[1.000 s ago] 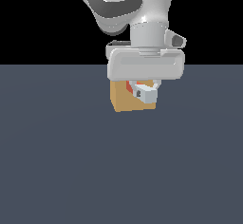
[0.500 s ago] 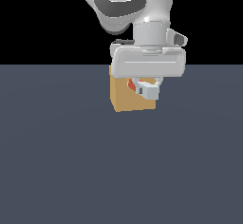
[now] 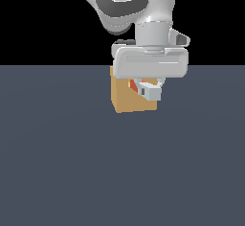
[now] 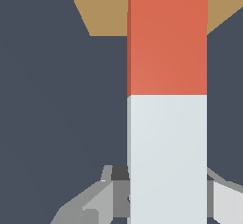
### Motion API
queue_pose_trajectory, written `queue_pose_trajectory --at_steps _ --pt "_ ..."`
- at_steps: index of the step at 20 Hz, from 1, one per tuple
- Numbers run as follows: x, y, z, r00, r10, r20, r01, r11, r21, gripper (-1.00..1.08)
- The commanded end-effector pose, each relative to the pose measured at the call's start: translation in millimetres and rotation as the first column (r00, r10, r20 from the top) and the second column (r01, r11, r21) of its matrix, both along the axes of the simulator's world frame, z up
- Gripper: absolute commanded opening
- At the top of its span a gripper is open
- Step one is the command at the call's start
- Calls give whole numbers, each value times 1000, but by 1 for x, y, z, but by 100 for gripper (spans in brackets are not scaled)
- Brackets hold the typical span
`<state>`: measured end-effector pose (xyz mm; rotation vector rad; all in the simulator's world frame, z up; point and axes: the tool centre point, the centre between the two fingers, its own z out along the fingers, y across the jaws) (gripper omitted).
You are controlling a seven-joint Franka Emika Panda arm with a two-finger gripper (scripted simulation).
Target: Insert the peg into the horizontal hole in a box.
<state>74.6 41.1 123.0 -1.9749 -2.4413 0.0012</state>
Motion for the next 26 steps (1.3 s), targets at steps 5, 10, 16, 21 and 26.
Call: queue_pose_trajectory --at_steps 5,10,16,21,26 --pt "-4 15 1 1000 0 1 0 1000 0 -100" --pt "-12 51 1 1000 0 2 0 1000 0 -100" --pt "-21 92 2 1000 0 3 0 1000 0 -100" --pt "-22 103 2 1000 0 3 0 1000 0 -100" --pt "-20 98 2 1000 0 3 0 1000 0 -100"
